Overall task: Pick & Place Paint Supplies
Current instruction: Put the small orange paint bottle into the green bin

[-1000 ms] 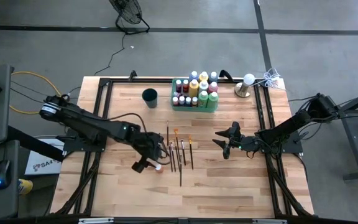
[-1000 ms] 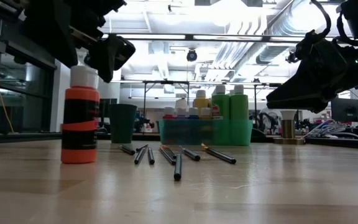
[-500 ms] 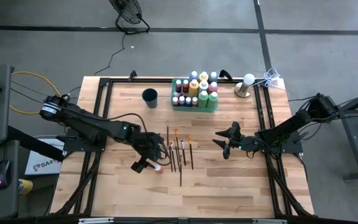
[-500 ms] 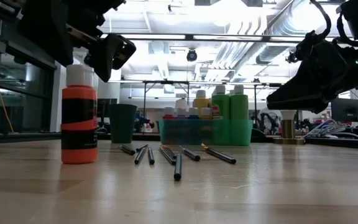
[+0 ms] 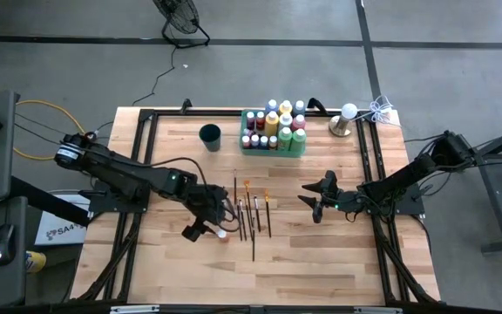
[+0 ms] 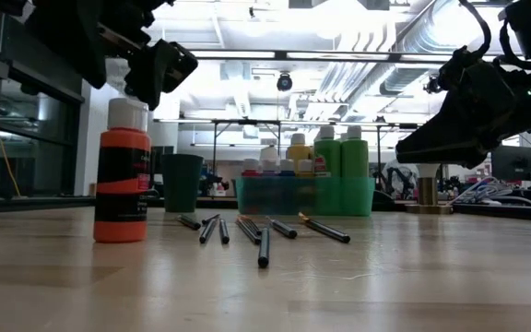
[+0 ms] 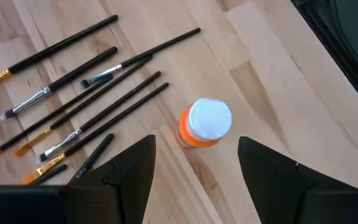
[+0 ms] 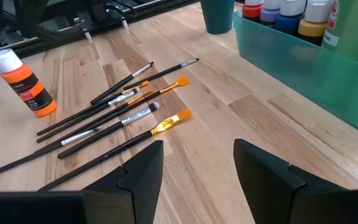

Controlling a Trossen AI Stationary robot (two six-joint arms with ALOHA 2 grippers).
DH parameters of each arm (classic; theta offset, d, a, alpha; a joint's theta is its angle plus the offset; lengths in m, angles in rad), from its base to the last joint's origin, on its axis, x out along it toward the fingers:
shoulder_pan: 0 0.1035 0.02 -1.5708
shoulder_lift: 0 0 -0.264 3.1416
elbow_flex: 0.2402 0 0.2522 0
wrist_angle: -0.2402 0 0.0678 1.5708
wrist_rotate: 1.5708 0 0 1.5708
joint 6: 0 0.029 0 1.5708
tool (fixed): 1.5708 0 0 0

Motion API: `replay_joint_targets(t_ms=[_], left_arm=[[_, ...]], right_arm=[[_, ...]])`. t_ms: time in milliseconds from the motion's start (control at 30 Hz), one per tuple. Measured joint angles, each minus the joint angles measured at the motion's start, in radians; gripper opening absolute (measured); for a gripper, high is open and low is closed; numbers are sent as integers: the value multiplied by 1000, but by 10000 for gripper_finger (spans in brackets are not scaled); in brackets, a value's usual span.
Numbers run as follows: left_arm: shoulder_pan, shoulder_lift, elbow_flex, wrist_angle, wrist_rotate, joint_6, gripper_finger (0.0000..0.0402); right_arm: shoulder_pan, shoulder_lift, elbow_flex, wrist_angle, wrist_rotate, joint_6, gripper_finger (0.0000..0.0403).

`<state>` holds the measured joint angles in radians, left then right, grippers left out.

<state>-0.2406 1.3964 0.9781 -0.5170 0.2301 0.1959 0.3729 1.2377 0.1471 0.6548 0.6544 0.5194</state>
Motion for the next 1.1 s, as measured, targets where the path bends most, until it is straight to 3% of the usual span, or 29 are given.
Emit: replay_joint_targets(t_ms=[400,1100], left_arm=[[-70,55,1,56,-63,5,226],[-68,126,0,102,-63,16,226]], right_arm=[[0,0,0,2,0,2,189],[0,0,0,1,-2,3,189]])
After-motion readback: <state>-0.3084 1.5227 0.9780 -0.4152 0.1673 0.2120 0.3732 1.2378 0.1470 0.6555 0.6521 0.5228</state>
